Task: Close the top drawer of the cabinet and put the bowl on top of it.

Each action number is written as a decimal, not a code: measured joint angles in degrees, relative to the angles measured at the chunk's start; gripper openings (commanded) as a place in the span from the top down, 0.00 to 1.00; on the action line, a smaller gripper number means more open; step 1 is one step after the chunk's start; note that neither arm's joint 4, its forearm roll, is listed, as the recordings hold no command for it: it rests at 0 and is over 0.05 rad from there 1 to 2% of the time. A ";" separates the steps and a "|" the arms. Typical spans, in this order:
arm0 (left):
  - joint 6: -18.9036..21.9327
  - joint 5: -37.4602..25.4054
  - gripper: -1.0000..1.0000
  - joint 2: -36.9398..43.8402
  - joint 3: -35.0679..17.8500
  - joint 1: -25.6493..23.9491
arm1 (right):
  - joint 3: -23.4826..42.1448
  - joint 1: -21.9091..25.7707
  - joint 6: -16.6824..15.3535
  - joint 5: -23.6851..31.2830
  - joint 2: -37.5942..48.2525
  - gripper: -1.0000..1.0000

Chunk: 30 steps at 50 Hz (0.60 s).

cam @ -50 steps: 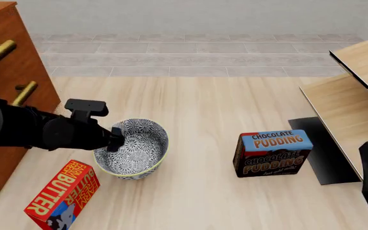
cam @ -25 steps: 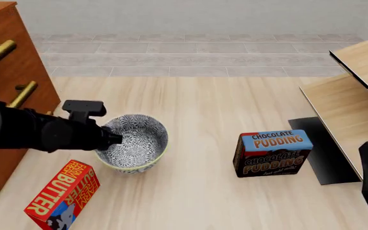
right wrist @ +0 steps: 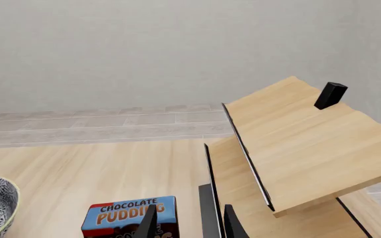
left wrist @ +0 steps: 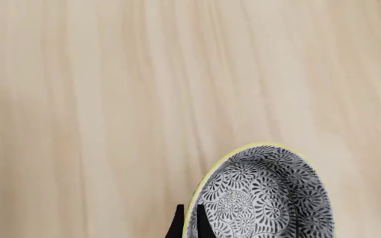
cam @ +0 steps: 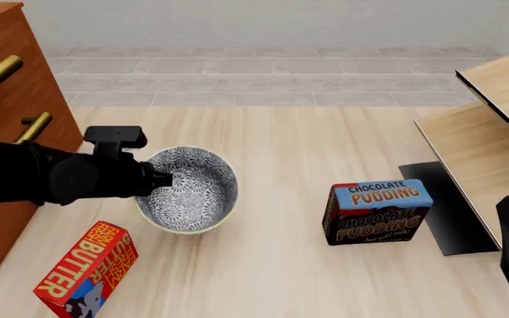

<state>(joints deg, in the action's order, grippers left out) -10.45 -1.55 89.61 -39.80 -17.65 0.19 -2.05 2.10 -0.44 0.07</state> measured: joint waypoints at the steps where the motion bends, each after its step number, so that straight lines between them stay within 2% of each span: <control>1: -0.26 -0.13 1.00 -0.25 -0.06 -0.07 | 0.00 0.01 -0.01 0.01 0.00 0.00; 17: -3.83 -4.44 1.00 -5.78 -2.48 -1.01 | -0.02 0.06 -0.14 -0.08 -0.01 0.00; 30: -3.65 -9.84 1.00 -10.17 -6.67 0.94 | -0.03 0.15 -0.47 -0.31 -0.03 0.00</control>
<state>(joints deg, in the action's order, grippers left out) -14.11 -11.39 79.44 -46.48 -16.72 0.16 -1.90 1.64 -0.75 0.05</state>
